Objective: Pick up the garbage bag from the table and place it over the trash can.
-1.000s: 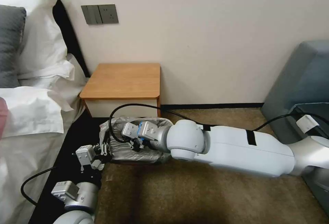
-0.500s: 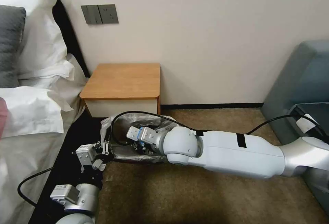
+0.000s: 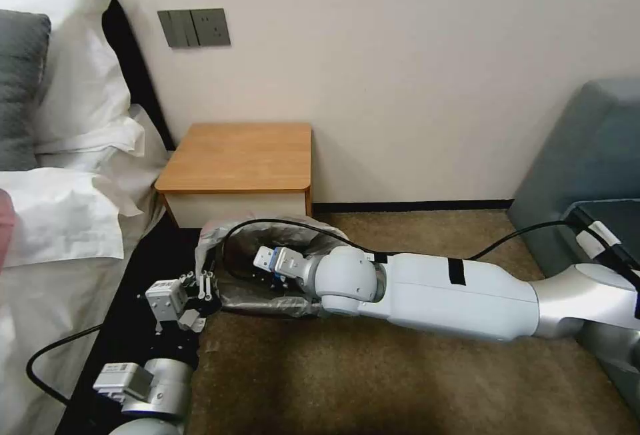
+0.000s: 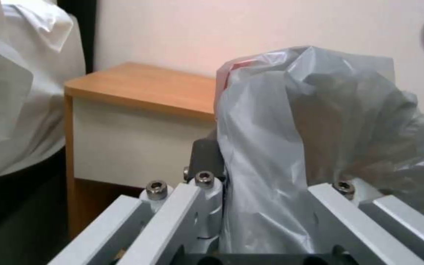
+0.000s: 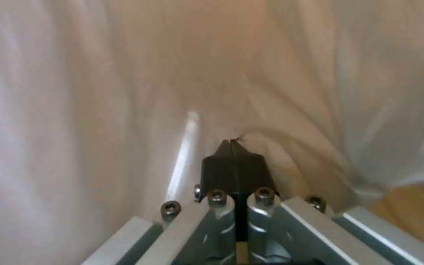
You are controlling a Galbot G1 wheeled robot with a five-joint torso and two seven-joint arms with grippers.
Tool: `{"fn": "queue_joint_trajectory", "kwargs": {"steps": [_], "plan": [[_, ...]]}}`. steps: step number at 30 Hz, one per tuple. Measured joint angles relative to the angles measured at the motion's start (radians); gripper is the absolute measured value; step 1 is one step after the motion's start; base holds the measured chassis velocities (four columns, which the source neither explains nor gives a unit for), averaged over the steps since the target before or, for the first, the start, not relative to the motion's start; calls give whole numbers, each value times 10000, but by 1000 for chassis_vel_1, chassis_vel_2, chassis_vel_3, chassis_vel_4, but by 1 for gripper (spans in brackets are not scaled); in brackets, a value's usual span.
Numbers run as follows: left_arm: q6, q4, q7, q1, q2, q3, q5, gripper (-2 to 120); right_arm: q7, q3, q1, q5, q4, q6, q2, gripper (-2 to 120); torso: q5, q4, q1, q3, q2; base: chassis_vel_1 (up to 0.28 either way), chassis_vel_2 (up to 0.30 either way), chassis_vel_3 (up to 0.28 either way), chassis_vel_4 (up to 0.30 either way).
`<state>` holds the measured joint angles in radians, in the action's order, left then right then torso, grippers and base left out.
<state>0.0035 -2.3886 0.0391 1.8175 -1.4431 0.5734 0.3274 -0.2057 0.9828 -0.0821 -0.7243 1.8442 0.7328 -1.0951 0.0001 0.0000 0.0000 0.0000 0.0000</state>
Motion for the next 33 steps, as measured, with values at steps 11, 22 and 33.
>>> {"fn": "queue_joint_trajectory", "kwargs": {"steps": [11,22,33], "plan": [[311,546,444,-252,44,154,1077,8,-1736,-1303,-9,-3154,2294,-18,701,0,-2,1,1,0,1,0,0,0,0],[1107,881,1223,-216,372,-4,2045,8,-3941,-4267,-3112,-4773,5647,-872,2693,12,1,0,0,-1,3,0,0,0,0],[1381,2032,2390,1,436,-1710,1403,8,-3400,-10021,-12379,2105,6030,-3282,2622,53,-2,-4,0,-2,2,0,0,0,0]]}}
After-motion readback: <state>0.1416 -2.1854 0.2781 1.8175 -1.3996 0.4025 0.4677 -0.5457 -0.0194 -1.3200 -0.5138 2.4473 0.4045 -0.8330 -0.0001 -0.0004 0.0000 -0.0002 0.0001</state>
